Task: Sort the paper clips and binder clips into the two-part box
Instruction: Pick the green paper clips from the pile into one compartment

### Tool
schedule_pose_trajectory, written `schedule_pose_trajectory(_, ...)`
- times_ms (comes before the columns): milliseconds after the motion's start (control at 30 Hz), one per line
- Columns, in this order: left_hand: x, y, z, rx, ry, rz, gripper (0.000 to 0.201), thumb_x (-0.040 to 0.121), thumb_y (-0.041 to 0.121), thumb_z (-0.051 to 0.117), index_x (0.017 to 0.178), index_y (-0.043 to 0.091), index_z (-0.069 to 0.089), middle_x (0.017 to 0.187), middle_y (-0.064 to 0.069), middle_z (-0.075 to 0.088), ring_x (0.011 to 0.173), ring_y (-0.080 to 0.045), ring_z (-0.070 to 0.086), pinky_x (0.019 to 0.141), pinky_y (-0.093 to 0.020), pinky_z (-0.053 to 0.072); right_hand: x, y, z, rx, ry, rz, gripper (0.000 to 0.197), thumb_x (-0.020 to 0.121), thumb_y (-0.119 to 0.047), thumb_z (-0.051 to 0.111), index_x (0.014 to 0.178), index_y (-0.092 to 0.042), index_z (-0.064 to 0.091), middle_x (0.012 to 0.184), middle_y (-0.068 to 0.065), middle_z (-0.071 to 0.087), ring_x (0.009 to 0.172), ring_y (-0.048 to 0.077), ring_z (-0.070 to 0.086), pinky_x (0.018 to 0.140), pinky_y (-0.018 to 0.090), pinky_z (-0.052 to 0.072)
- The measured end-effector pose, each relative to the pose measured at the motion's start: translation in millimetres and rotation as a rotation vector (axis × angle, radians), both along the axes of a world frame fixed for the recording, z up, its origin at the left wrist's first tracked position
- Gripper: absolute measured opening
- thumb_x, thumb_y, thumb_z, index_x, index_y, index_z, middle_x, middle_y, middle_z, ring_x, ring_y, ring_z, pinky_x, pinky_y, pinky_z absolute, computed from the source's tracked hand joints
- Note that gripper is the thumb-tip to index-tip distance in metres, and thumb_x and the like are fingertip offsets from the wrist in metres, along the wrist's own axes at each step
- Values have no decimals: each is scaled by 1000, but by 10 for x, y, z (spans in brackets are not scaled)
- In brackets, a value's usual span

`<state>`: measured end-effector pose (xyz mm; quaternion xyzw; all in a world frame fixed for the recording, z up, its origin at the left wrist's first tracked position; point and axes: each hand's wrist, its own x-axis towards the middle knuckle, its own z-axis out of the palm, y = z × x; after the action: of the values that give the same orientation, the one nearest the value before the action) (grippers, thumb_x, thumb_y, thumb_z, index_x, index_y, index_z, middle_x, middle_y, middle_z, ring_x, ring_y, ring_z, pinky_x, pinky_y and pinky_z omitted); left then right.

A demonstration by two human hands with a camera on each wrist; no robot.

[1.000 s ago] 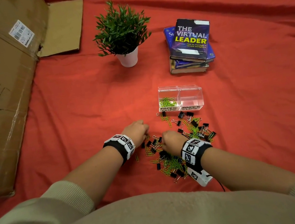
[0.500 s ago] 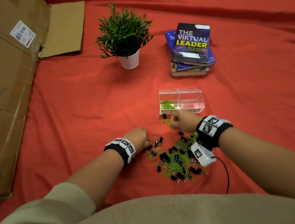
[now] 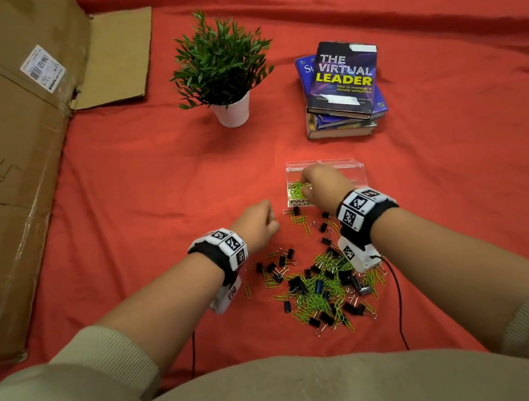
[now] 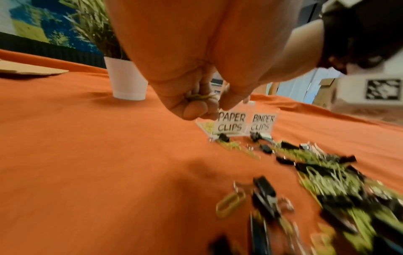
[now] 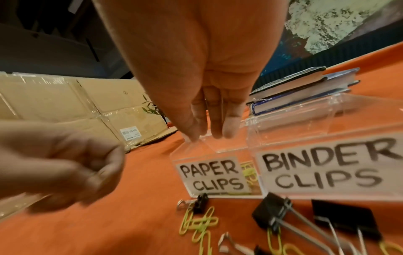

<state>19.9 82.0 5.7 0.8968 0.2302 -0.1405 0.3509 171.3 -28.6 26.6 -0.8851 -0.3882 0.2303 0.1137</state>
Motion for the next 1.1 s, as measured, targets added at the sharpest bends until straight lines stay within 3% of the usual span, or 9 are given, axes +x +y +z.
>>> schedule_pose_trajectory(100, 310, 22, 120, 5, -69, 11, 6, 86, 12, 56, 88, 14, 50, 83, -7, 58, 72, -21, 50, 69, -34, 45, -208, -205, -84, 116, 0, 13, 19, 90, -8, 50, 102, -6, 65, 101, 10, 65, 89, 24, 63, 74, 25, 48)
schedule_pose_trajectory(267, 808, -35, 223, 104, -123, -113, 13, 84, 6, 52, 95, 7, 57, 87, -10, 61, 77, -26, 54, 69, -31, 42, -456, -457, -485, -18, 45, 176, 35, 88, -2, 45, 120, -3, 58, 121, 12, 52, 112, 30, 48, 97, 40, 44)
schedule_pose_trajectory(400, 1023, -130, 166, 232, -57, -248, 20, 85, 3, 47, 100, 9, 57, 102, -13, 63, 90, -31, 60, 74, -37, 50, -499, -551, -625, -63, -26, 270, 40, 88, -2, 45, 128, -4, 53, 127, 11, 48, 111, 29, 43, 96, 40, 42)
schedule_pose_trajectory(500, 977, -173, 101, 272, -77, -306, 28, 85, 2, 48, 107, 14, 60, 109, -10, 65, 96, -29, 61, 78, -37, 50, -493, -610, -675, -38, -52, 290, 31, 85, -3, 49, 113, -4, 61, 115, 10, 53, 106, 28, 47, 90, 41, 45)
schedule_pose_trajectory(600, 773, -183, 67, 303, -252, -282, 22, 84, 7, 52, 100, 15, 64, 101, -4, 68, 98, -25, 57, 89, -39, 47, -459, -626, -700, 71, -60, 248, 22, 85, -3, 50, 100, -1, 65, 102, 13, 58, 95, 30, 50, 84, 45, 46)
schedule_pose_trajectory(700, 488, -213, -33, 296, -247, -260, 13, 83, 12, 53, 91, 16, 63, 97, -2, 64, 96, -23, 55, 80, -34, 43, -455, -566, -689, 88, -31, 263, 35, 88, -8, 48, 121, -4, 58, 123, 12, 55, 109, 30, 49, 92, 44, 45)
schedule_pose_trajectory(800, 252, -224, -188, 297, -122, -307, 20, 88, 11, 49, 100, 14, 65, 106, -3, 63, 103, -22, 55, 82, -32, 44, -468, -525, -709, -8, -46, 335, 45, 88, -8, 52, 133, -5, 48, 136, 11, 47, 121, 30, 44, 100, 43, 42)
schedule_pose_trajectory(1000, 114, -211, -361, 361, -47, -440, 43, 87, 4, 47, 129, 14, 53, 127, -3, 53, 118, -23, 50, 96, -38, 45, -562, -655, -784, 55, -157, 365, 21, 74, 3, 65, 93, -4, 66, 93, 11, 61, 88, 30, 55, 75, 43, 53)
schedule_pose_trajectory(1100, 124, -226, -366, 373, -46, -431, 37, 88, 4, 49, 124, 13, 55, 119, -5, 53, 114, -24, 50, 92, -37, 45, -582, -663, -751, 48, -128, 372, 25, 80, 1, 58, 104, -3, 64, 99, 11, 60, 96, 29, 51, 86, 40, 48)
